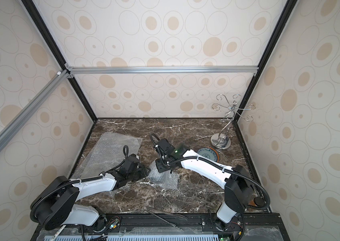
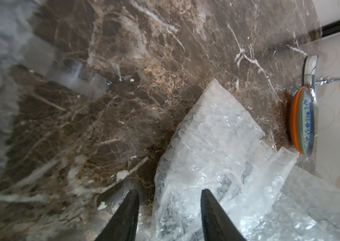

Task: Unpack dinner plates from bubble wrap
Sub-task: Unwrap the bubble wrap at the center of the board.

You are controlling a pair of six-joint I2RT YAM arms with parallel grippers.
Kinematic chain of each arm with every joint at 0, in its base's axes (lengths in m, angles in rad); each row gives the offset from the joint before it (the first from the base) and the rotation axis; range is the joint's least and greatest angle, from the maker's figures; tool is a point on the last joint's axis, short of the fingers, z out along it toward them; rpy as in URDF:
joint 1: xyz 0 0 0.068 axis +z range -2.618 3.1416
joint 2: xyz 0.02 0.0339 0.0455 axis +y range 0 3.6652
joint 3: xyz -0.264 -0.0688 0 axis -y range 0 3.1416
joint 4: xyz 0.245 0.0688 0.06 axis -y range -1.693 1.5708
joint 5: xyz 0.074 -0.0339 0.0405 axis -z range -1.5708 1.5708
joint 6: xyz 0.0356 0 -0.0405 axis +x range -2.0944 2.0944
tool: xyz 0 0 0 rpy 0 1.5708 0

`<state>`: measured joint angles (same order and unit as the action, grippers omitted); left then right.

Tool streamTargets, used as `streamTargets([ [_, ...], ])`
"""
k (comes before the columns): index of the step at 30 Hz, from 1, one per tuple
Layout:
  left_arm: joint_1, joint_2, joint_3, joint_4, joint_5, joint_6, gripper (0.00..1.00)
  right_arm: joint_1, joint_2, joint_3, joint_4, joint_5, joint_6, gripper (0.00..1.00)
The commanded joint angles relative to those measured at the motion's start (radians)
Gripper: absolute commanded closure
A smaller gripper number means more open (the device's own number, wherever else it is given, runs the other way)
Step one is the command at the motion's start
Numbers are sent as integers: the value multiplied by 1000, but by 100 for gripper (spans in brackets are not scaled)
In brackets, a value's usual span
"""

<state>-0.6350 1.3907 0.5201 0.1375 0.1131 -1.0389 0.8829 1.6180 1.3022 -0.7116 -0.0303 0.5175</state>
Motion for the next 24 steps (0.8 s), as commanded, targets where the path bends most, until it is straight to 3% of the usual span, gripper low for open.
streamTargets([
  [1, -1, -18, 23, -33, -27, -7, 41, 10, 6, -66, 64, 0, 84, 57],
  [12, -2, -25, 58, -21, 16, 63, 31, -27, -74, -214, 42, 77, 75, 58],
  [24, -2, 61, 217, -42, 179, 348, 27, -152, -138, -425, 173, 14, 69, 59],
])
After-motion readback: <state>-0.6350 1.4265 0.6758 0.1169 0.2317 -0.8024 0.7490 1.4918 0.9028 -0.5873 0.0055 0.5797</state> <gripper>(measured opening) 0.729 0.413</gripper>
